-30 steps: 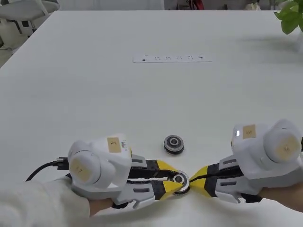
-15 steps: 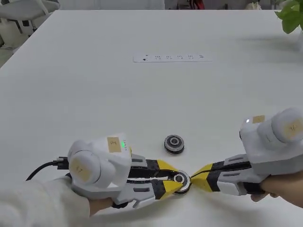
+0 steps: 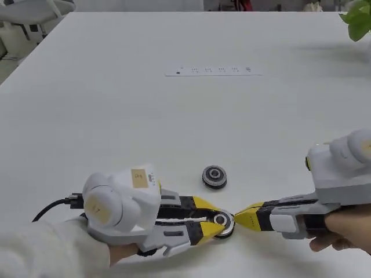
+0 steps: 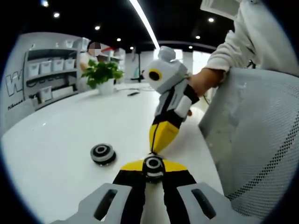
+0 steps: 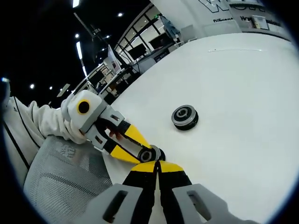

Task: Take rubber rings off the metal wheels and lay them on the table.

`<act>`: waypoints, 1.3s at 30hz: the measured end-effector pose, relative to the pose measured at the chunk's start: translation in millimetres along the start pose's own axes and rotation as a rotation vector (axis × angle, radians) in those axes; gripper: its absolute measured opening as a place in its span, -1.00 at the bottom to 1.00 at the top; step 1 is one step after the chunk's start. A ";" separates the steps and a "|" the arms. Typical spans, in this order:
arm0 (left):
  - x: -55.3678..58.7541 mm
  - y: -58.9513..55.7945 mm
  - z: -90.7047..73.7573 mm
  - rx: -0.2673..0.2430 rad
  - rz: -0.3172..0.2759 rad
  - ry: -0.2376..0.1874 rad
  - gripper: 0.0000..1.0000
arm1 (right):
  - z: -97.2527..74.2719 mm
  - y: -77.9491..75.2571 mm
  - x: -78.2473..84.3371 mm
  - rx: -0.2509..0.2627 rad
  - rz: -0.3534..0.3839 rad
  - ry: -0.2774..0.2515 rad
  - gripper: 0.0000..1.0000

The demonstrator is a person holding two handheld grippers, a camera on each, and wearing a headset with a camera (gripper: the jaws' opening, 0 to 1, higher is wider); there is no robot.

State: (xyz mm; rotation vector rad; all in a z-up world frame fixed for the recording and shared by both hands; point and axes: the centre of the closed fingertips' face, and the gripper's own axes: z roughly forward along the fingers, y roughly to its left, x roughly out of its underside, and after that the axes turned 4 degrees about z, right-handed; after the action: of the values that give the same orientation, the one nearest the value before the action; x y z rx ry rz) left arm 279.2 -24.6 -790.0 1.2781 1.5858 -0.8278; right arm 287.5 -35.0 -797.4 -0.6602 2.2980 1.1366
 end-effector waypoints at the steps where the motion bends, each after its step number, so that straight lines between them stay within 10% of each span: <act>1: 0.0 0.0 0.0 0.000 0.000 0.000 -0.72 | 0.1 0.8 0.0 -0.004 0.013 -0.003 -1.00; 39: 0.5 -0.9 -0.4 0.000 0.016 -0.007 -0.72 | 1.1 11.5 -1.0 -0.031 0.048 -0.017 -1.00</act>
State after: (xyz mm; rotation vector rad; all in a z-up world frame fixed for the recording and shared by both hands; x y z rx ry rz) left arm 278.2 -24.4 -790.4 1.2852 1.5684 -0.8211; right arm 281.5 -27.8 -790.7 -0.6079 2.2970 1.1977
